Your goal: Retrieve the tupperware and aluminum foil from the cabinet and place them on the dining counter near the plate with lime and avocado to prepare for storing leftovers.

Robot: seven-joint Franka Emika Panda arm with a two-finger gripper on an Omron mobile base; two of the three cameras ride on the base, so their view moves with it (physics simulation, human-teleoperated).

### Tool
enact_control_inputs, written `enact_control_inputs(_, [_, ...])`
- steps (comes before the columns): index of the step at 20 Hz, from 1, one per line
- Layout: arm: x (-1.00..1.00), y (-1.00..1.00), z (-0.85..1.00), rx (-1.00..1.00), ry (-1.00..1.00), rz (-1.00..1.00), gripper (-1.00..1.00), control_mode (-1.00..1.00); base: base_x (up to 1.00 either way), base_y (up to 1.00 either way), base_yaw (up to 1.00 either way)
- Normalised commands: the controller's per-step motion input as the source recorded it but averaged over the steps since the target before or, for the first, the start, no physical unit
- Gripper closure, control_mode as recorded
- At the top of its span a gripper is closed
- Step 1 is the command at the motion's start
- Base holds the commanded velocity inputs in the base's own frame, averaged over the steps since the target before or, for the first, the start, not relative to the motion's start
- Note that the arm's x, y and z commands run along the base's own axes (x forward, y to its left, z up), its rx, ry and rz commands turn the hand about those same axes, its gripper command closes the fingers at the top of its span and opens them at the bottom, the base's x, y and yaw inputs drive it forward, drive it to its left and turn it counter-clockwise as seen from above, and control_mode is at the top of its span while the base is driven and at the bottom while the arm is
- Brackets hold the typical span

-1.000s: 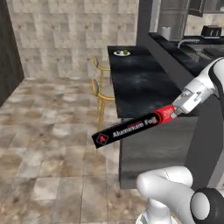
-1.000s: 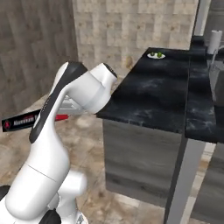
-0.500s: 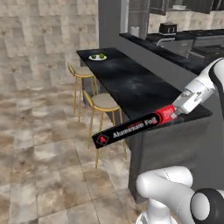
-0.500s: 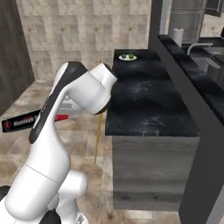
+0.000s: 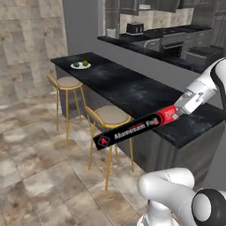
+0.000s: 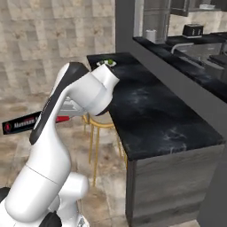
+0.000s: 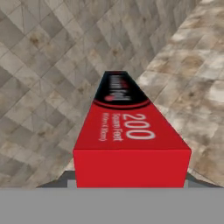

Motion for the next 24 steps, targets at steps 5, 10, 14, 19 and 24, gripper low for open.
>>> enact_control_inputs(5, [0.0, 0.0, 0.0, 0.0, 0.0, 0.0, 1.0, 1.0, 0.49, 1.0, -0.43])
enact_control_inputs(10, [0.0, 0.0, 0.0, 0.0, 0.0, 0.0, 1.0, 1.0, 0.49, 1.0, -0.43])
enact_control_inputs(14, [0.0, 0.0, 0.0, 0.0, 0.0, 0.0, 1.0, 1.0, 0.55, 1.0, -0.45])
enact_control_inputs(19, [0.0, 0.0, 0.0, 0.0, 0.0, 0.0, 1.0, 1.0, 0.56, 1.0, -0.45])
enact_control_inputs(24, [0.0, 0.0, 0.0, 0.0, 0.0, 0.0, 1.0, 1.0, 0.51, 1.0, -0.44])
